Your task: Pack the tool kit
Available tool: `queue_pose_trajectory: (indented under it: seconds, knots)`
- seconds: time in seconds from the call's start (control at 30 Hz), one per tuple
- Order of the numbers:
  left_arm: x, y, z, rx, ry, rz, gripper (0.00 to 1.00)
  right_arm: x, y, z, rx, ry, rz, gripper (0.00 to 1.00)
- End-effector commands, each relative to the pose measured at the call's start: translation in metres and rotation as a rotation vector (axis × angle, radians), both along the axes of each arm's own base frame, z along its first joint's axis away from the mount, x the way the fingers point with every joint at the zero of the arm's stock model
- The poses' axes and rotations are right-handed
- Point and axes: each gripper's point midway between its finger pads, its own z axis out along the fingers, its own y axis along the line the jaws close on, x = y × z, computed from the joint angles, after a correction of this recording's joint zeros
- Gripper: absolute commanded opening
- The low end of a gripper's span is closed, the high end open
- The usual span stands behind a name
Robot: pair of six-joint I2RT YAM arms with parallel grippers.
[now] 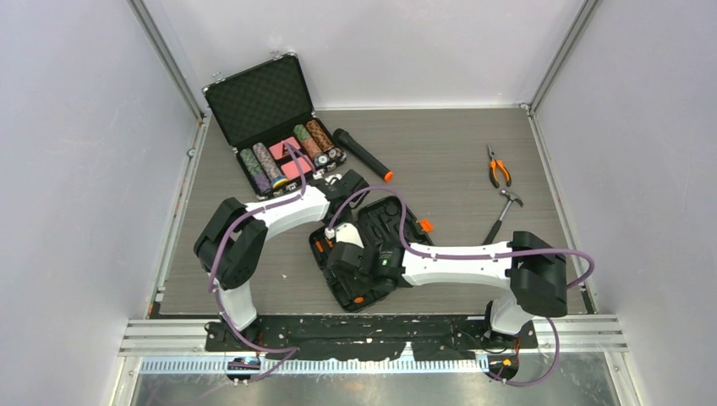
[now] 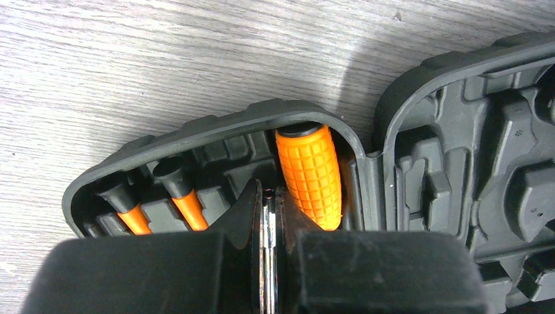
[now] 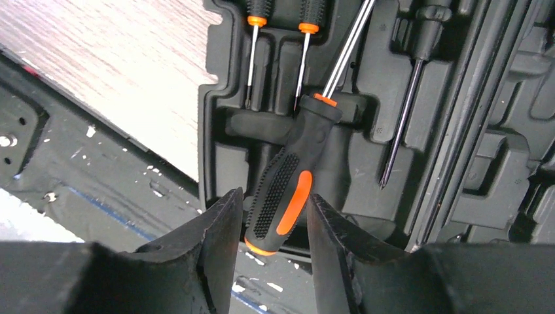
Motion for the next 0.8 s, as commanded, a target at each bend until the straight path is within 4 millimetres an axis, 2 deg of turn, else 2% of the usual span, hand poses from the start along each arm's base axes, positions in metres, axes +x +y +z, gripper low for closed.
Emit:
queue_pose_trajectory:
  seconds: [0.0, 0.13, 0.23, 0.37, 0.57, 0.77]
  knots:
    - [-0.019, -0.028, -0.058, -0.094, 0.099, 0.01, 0.0, 0.004, -0.005, -0.019, -0.08, -0.023, 0.008, 0.45]
    - [-0.018, -0.027, -0.057, -0.089, 0.094, 0.009, 0.0, 0.003, -0.023, -0.036, -0.162, -0.016, 0.003, 0.38]
    - [-0.018, -0.025, -0.056, -0.084, 0.09, 0.007, 0.0, 0.001, -0.034, -0.041, -0.183, -0.014, -0.003, 0.24]
    - [-0.018, -0.024, -0.056, -0.081, 0.09, 0.009, 0.0, -0.001, -0.046, -0.047, -0.214, -0.005, -0.002, 0.11]
    - [-0.015, -0.023, -0.051, -0.081, 0.083, 0.014, 0.0, -0.001, -0.069, -0.062, -0.307, 0.046, 0.0, 0.09]
    - [-0.01, -0.024, -0.041, -0.094, 0.059, 0.018, 0.0, 0.012, -0.089, -0.048, -0.371, -0.011, -0.013, 0.1]
